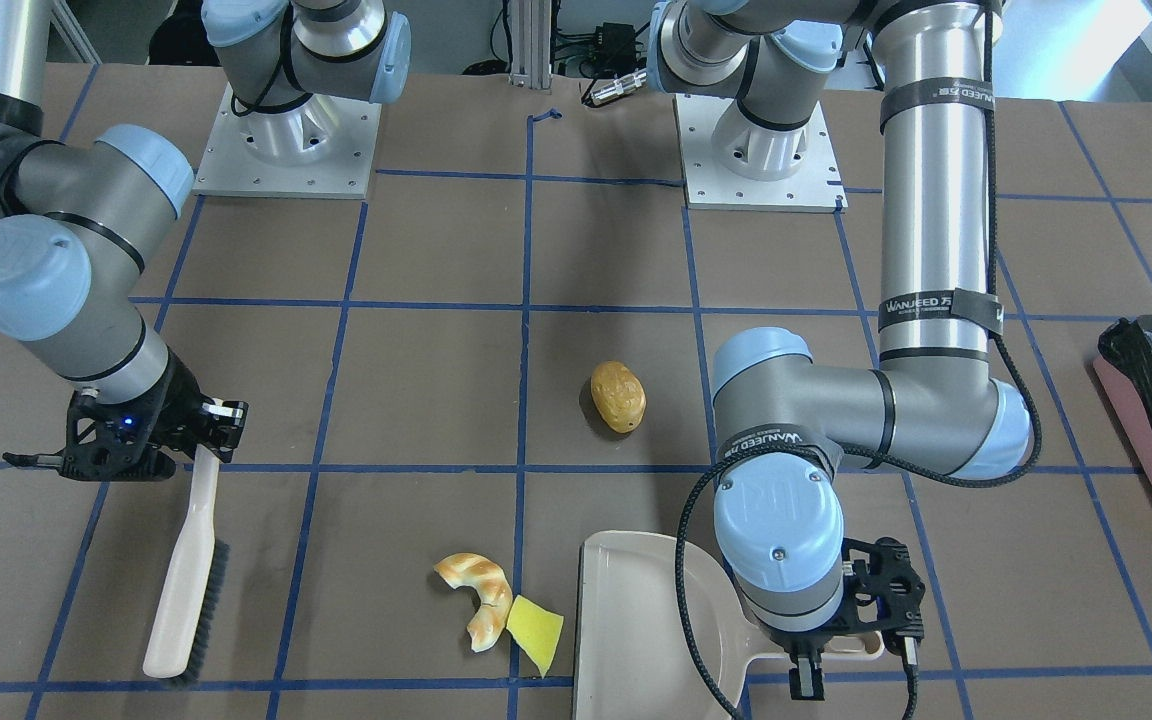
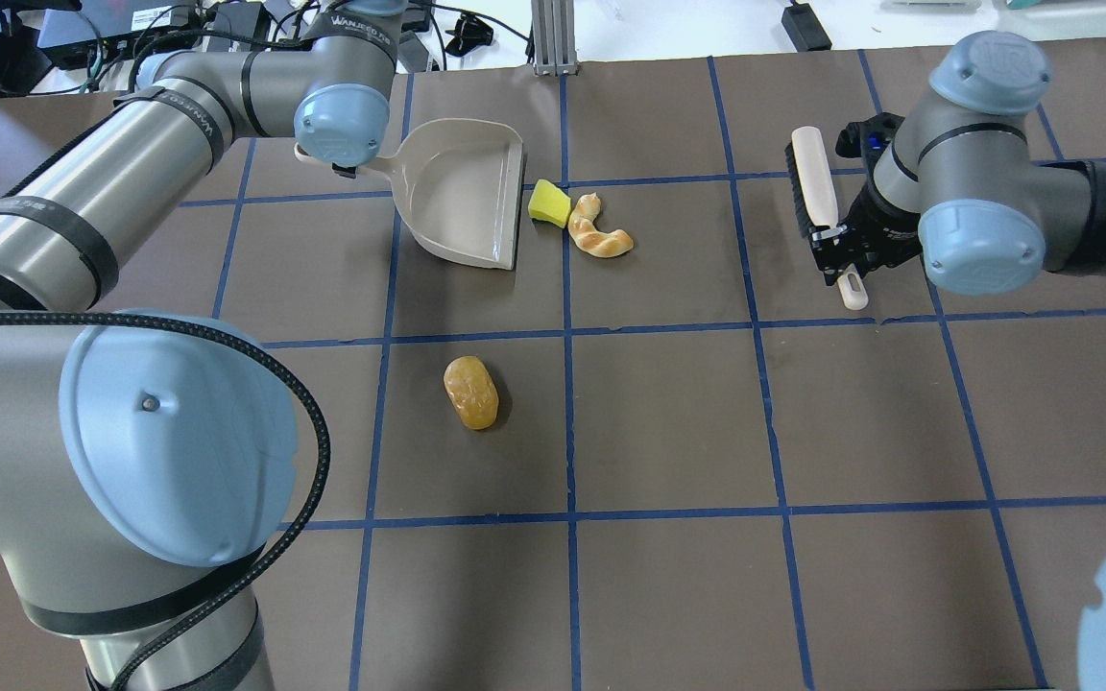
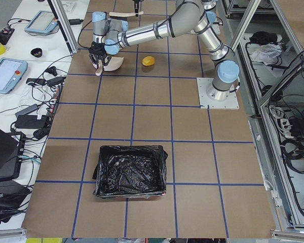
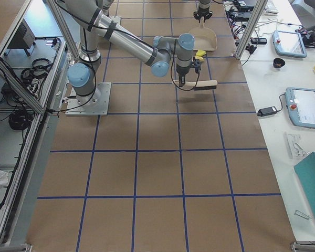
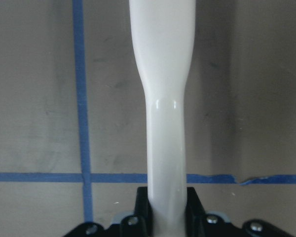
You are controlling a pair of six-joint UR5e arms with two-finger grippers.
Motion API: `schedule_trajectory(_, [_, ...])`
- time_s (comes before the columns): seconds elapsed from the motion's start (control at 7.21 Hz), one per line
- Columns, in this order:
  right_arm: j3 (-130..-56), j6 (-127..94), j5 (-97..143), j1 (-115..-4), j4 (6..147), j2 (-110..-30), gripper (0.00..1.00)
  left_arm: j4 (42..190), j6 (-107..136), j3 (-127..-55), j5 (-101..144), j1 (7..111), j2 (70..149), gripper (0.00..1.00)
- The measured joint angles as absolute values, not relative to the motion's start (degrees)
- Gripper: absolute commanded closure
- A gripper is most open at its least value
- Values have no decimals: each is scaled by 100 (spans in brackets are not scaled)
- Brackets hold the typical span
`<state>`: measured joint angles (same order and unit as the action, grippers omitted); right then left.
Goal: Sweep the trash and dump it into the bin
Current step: 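Sweep the yellow piece and croissant into the dustpan with the right gripper's brush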
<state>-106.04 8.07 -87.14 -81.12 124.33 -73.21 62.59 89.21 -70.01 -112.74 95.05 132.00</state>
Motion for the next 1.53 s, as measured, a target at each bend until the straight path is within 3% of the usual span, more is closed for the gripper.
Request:
schedule_trajectory(0.28, [-10361,108,-8578,-8620,12306,-7175,100,6266,8934,-7207,-11329,9529,13146,100])
schedule_trajectory(0.83, [-9193,-498,-8907,-9480,11033,-6495,100,6267,9011,-7267,-11338,9594,13077,100])
schedule_trajectory(1.53, [-9029,-1340,-8868,-10146,11255,-6147,100,6267,9024,-7276,-11338,9598,13073,100])
